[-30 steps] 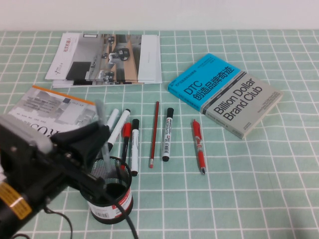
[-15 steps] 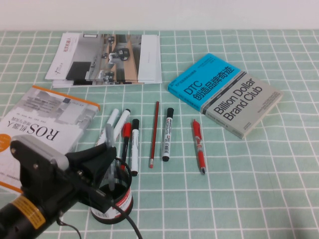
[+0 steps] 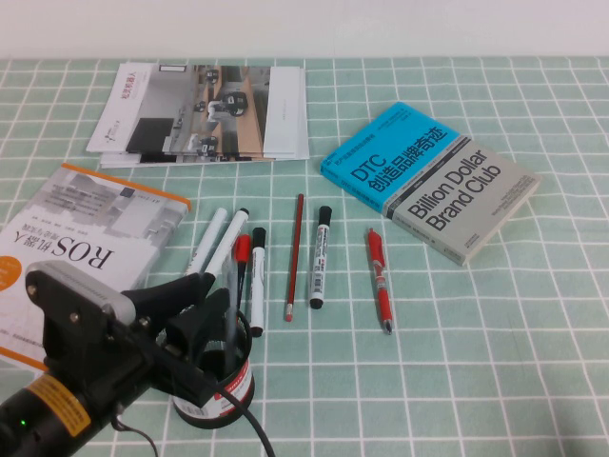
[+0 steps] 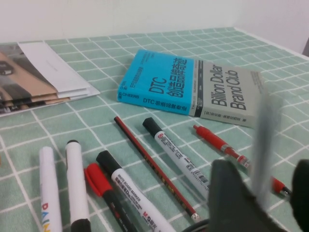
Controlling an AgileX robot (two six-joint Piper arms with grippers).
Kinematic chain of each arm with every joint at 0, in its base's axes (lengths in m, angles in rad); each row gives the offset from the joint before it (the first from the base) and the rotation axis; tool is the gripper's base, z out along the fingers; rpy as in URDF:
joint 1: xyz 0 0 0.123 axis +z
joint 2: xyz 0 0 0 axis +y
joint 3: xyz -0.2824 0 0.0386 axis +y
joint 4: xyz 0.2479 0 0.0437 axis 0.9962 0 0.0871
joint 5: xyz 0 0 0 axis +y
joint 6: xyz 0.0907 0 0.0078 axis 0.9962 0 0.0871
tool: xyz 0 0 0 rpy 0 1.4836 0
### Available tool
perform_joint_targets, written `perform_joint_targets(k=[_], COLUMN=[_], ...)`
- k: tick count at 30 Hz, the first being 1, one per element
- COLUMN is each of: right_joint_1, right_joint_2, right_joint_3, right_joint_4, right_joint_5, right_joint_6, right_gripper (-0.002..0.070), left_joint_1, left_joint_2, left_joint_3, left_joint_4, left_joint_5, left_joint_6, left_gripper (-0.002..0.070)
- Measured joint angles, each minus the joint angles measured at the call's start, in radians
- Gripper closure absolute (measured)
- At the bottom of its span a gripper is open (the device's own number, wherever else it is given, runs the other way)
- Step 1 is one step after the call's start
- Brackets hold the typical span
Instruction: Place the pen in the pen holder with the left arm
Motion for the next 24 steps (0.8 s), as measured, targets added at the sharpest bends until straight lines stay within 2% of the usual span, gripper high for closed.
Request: perform_joint_targets(k=[3, 8, 11, 14, 16, 19, 24], right_joint_1=[0.0, 0.0, 0.0, 0.0, 0.0, 0.0, 0.0], right_joint_2=[0.0, 0.0, 0.0, 0.0, 0.0, 0.0, 0.0], right_joint_3=[0.0, 0.0, 0.0, 0.0, 0.0, 0.0, 0.0], right_joint_4=[0.001, 0.001, 0.001, 0.001, 0.001, 0.001, 0.001], right_joint_5=[0.0, 0.0, 0.0, 0.0, 0.0, 0.0, 0.0], right_joint_6=[0.0, 0.0, 0.0, 0.0, 0.0, 0.0, 0.0], right_gripper=[0.0696, 0.0696, 0.0696, 0.0696, 0.0696, 0.0696, 0.0696], left_joint_1=[0.0, 0.0, 0.0, 0.0, 0.0, 0.0, 0.0], left_joint_2=[0.0, -0.063, -0.165, -0.297, -0.4, -0.553, -0.811], left_joint_3=[0.0, 0.005, 0.008, 0.008, 0.008, 0.01, 0.016], left_joint_4=[-0.007, -0.009, -0.009, -0.009, -0.012, -0.016, -0.016], left_joint_5=[0.002, 0.02, 0.084, 0.187, 0.259, 0.391, 0.676], left_joint_6=[0.0, 0.0, 0.002, 0.0, -0.006, -0.02, -0.094], left_gripper=[0.0391, 0.0388, 0.0446, 0.0577, 0.0631, 0.0664, 0.0675])
